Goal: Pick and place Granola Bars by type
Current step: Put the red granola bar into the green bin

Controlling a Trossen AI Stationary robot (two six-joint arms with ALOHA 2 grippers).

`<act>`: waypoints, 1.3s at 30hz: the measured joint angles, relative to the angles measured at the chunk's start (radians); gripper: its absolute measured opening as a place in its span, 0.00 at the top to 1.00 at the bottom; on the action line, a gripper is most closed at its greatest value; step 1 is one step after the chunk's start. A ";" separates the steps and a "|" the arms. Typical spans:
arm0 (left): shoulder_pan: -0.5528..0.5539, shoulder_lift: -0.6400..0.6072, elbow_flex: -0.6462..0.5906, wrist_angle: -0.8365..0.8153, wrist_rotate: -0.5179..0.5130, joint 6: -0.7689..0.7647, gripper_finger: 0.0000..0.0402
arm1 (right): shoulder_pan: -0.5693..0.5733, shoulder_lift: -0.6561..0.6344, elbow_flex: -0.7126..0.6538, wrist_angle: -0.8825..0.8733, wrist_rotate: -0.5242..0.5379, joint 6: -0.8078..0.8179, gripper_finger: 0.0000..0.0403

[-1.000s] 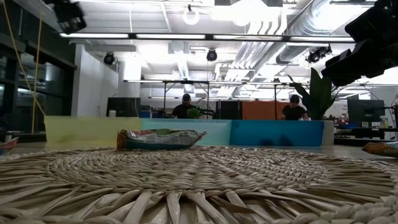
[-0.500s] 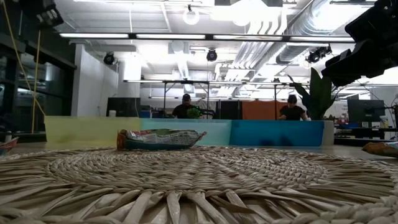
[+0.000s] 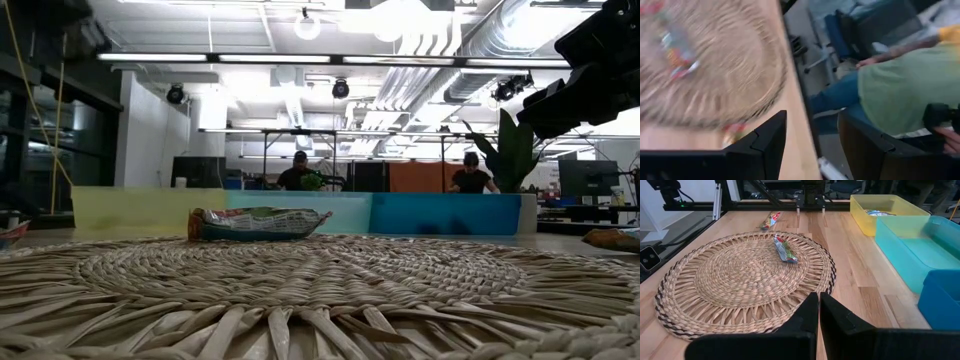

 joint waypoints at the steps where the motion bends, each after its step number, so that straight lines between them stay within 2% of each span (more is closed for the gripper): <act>1: -0.048 0.001 0.000 0.049 -0.029 -0.030 0.57 | 0.000 0.000 0.000 0.000 0.000 0.000 1.00; 4: -0.187 0.013 0.000 0.160 -0.144 -0.077 0.57 | 0.000 0.000 0.000 0.000 0.000 0.000 1.00; 8: -0.354 0.049 0.001 0.177 -0.356 -0.079 0.57 | 0.000 0.000 0.000 0.000 0.000 0.000 1.00; 11: -0.471 0.106 0.001 0.129 -0.498 -0.065 0.57 | 0.000 0.000 0.000 0.000 0.000 0.000 1.00; 17: -0.674 0.301 0.004 0.058 -0.649 -0.070 0.57 | 0.000 0.000 0.000 0.000 0.000 0.000 1.00; 22: -0.756 0.475 0.056 -0.086 -0.813 -0.062 0.57 | 0.000 0.000 0.000 0.000 0.000 0.000 1.00; 26: -0.764 0.561 0.083 -0.125 -0.845 -0.053 0.57 | 0.000 0.000 0.000 0.000 0.000 0.000 1.00; 34: -0.764 0.672 0.084 -0.025 -0.805 -0.056 0.56 | 0.000 0.000 0.000 0.000 0.000 0.000 1.00; 39: -0.764 0.718 0.084 -0.025 -0.794 -0.062 0.56 | 0.000 0.000 0.000 0.001 0.000 0.000 1.00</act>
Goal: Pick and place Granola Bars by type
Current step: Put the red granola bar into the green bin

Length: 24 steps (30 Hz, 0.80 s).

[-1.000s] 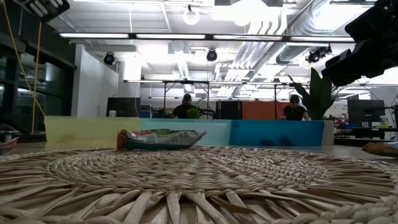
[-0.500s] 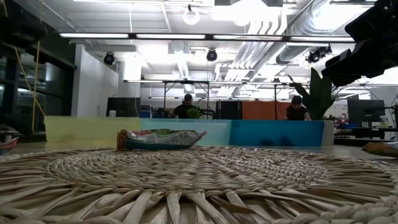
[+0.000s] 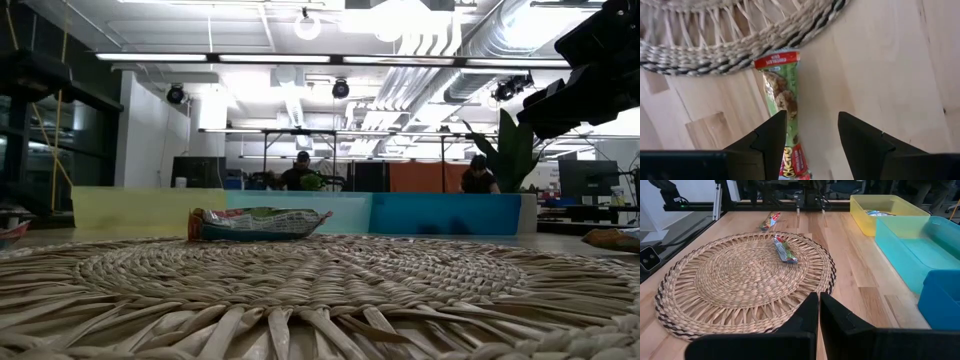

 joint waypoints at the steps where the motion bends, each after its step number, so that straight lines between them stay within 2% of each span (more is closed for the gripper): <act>1: 0.000 0.006 0.000 0.000 0.006 0.000 0.56 | 0.000 0.000 0.000 -0.001 0.000 0.000 1.00; 6: 0.000 0.035 0.000 0.004 0.009 -0.008 0.53 | 0.000 0.000 0.000 0.000 0.000 0.000 1.00; 16: 0.001 0.106 0.000 0.026 -0.061 -0.033 0.29 | 0.000 0.000 0.000 -0.001 0.000 0.000 1.00; 24: 0.001 0.160 -0.044 0.057 -0.117 -0.085 0.27 | 0.000 0.000 0.000 -0.001 0.000 0.000 1.00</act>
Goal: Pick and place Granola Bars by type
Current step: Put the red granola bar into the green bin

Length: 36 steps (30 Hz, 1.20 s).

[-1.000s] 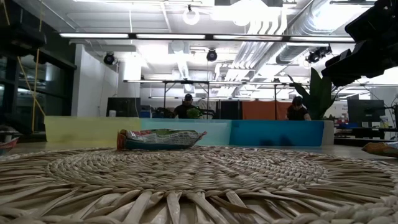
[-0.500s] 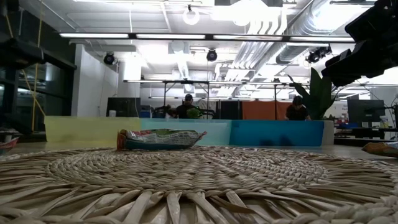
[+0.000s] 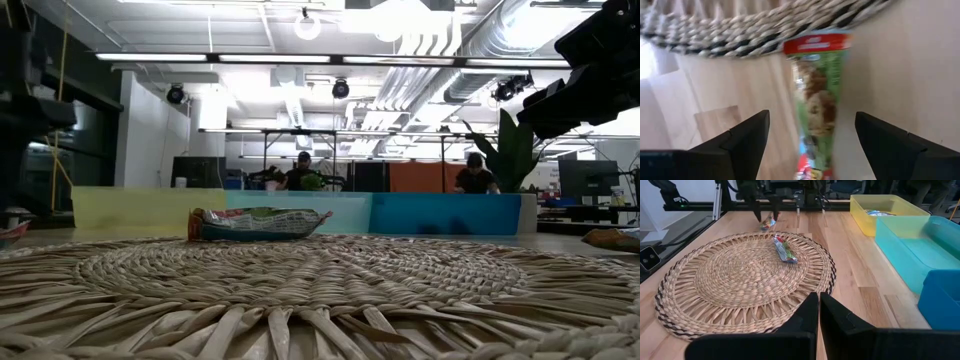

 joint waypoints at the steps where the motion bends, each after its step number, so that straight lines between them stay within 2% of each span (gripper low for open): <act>1: 0.000 0.000 -0.009 0.004 -0.004 -0.010 0.27 | 0.000 0.000 0.000 0.000 0.000 0.000 1.00; 10: 0.000 -0.007 -0.116 0.155 0.037 -0.082 0.27 | 0.000 0.000 0.000 0.000 0.000 0.000 1.00; 17: 0.001 -0.009 -0.133 0.195 0.054 -0.090 0.29 | 0.000 0.000 0.000 0.000 0.000 0.000 1.00; 36: -0.001 -0.004 -0.135 0.237 0.056 -0.076 0.67 | 0.000 0.000 0.000 0.000 0.000 0.000 1.00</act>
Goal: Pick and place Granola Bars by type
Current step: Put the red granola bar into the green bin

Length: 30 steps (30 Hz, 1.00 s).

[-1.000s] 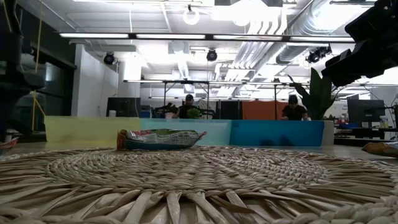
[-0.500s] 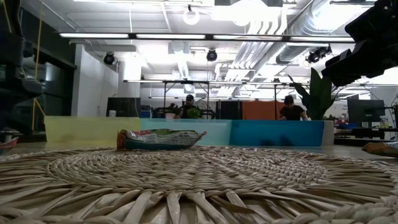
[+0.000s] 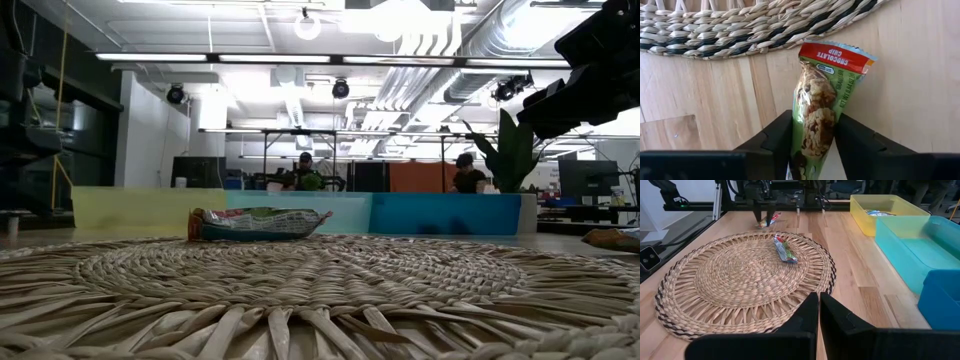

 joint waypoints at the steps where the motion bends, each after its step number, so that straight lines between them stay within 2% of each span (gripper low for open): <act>1: 0.000 0.000 0.000 0.000 -0.003 -0.001 0.68 | 0.000 0.000 0.000 0.000 0.000 0.000 1.00; 10: 0.000 -0.015 0.005 -0.009 -0.012 0.001 0.74 | 0.000 0.000 0.000 0.000 0.000 0.000 1.00; 15: 0.003 -0.059 0.041 -0.120 -0.070 0.004 0.74 | 0.000 0.000 0.000 0.000 0.000 0.000 1.00; 25: 0.003 -0.243 0.134 -0.271 -0.215 0.000 0.74 | 0.000 0.000 0.000 0.001 0.000 0.000 1.00; 30: 0.003 -0.360 0.207 -0.263 -0.311 0.003 0.74 | 0.000 0.000 0.000 0.000 0.000 0.000 1.00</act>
